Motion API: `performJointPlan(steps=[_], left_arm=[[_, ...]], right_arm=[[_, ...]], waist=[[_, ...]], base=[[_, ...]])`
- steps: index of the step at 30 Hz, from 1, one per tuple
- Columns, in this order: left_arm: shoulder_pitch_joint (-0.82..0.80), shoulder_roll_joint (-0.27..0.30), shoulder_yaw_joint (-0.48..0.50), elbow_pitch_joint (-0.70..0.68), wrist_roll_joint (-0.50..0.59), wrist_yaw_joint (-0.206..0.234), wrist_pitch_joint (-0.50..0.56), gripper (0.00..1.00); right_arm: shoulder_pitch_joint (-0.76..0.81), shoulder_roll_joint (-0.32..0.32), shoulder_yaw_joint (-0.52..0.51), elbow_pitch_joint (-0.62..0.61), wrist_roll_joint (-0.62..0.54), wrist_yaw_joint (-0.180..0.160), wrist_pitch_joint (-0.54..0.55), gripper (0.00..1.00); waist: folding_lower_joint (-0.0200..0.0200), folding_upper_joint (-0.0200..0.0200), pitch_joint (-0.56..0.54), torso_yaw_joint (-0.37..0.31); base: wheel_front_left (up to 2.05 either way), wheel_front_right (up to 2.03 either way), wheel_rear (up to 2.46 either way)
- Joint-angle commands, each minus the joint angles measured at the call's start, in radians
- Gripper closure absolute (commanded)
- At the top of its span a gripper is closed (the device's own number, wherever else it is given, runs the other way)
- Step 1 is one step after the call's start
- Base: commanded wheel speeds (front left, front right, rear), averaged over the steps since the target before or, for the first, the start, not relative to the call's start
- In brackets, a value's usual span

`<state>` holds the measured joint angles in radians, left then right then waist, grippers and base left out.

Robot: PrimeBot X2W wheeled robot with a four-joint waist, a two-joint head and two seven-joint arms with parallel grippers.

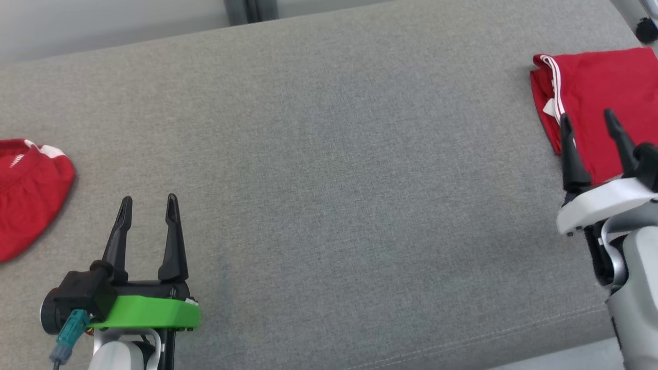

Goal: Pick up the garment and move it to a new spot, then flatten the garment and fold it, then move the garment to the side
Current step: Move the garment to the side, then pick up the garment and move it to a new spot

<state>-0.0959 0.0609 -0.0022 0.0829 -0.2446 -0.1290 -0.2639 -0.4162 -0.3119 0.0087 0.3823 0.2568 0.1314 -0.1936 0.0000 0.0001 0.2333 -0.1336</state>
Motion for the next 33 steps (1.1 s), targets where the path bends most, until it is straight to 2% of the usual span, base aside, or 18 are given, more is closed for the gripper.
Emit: performJointPlan(steps=[1, 3, 9, 18, 33], left_arm=[[0.023, -0.003, 0.006, 0.011, 0.009, -0.002, 0.0, 0.0], [0.037, -0.005, 0.017, 0.026, 0.008, -0.002, 0.0, 0.0], [0.072, -0.01, 0.033, 0.064, -0.009, 0.014, 0.0, 0.0], [0.12, -0.01, 0.037, 0.095, -0.009, 0.023, 0.0, 0.0], [0.101, -0.009, 0.02, 0.088, -0.011, 0.021, 0.0, 0.0]], right_arm=[[0.04, 0.019, -0.003, -0.026, 0.024, -0.001, 0.002, 0.0], [0.085, 0.054, -0.001, -0.048, 0.048, -0.001, 0.005, 0.0], [0.177, 0.099, 0.056, -0.071, 0.037, -0.001, -0.003, 0.0], [0.237, 0.156, 0.081, -0.043, 0.013, -0.001, -0.019, 0.0], [0.255, 0.157, 0.024, -0.064, -0.038, -0.001, 0.001, 0.0]], waist=[[0.0, -0.0001, -0.088, 0.067], [0.0, -0.0001, -0.113, 0.081], [0.0, -0.0001, -0.16, 0.12], [0.0, -0.0001, -0.204, 0.131], [0.0, -0.0001, -0.208, 0.155]], base=[[0.0, 0.0, 0.0], [0.0, 0.0, 0.0], [0.0, 0.0, 0.0], [0.0, 0.0, 0.0], [0.0, 0.0, 0.0]])
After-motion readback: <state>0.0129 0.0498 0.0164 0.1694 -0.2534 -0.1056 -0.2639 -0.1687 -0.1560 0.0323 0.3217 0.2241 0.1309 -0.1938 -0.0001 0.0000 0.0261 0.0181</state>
